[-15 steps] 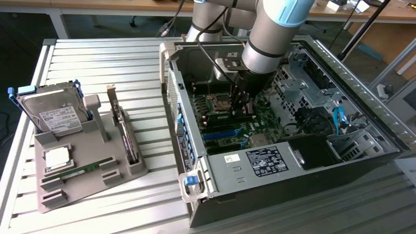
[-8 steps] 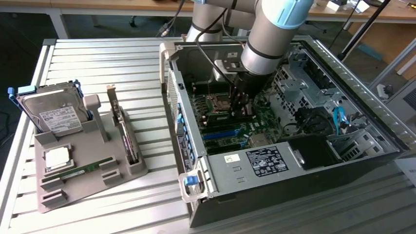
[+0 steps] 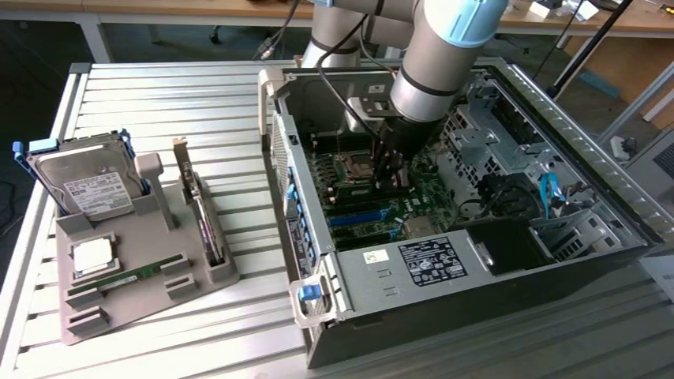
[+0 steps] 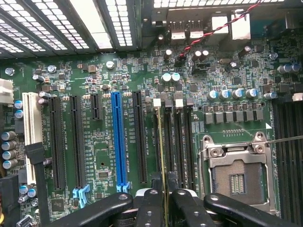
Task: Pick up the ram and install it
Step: 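Insert the ram into the slot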
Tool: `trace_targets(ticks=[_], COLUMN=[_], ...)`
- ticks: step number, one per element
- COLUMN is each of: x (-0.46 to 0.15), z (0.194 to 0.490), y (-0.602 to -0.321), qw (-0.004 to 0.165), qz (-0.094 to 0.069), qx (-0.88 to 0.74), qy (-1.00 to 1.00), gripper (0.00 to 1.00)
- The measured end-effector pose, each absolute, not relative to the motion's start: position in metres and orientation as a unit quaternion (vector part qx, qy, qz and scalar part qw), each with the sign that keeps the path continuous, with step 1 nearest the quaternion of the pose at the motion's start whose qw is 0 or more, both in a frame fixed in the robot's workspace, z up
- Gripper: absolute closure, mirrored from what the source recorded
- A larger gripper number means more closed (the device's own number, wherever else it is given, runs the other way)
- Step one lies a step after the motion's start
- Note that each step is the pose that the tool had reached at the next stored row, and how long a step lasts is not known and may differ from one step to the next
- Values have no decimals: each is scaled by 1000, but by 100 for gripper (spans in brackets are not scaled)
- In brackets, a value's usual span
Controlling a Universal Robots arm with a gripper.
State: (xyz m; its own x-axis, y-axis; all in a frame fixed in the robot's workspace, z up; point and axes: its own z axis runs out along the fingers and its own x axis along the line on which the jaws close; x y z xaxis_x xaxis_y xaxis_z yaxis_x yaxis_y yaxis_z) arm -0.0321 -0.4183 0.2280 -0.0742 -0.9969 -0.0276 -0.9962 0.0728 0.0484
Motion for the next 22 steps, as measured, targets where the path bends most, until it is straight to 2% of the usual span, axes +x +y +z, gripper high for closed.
trace_targets(ticks=[22], x=[-29], z=[226], y=[-418], qw=[5], qz=[-28], qx=[676], qy=[-737], gripper=[86])
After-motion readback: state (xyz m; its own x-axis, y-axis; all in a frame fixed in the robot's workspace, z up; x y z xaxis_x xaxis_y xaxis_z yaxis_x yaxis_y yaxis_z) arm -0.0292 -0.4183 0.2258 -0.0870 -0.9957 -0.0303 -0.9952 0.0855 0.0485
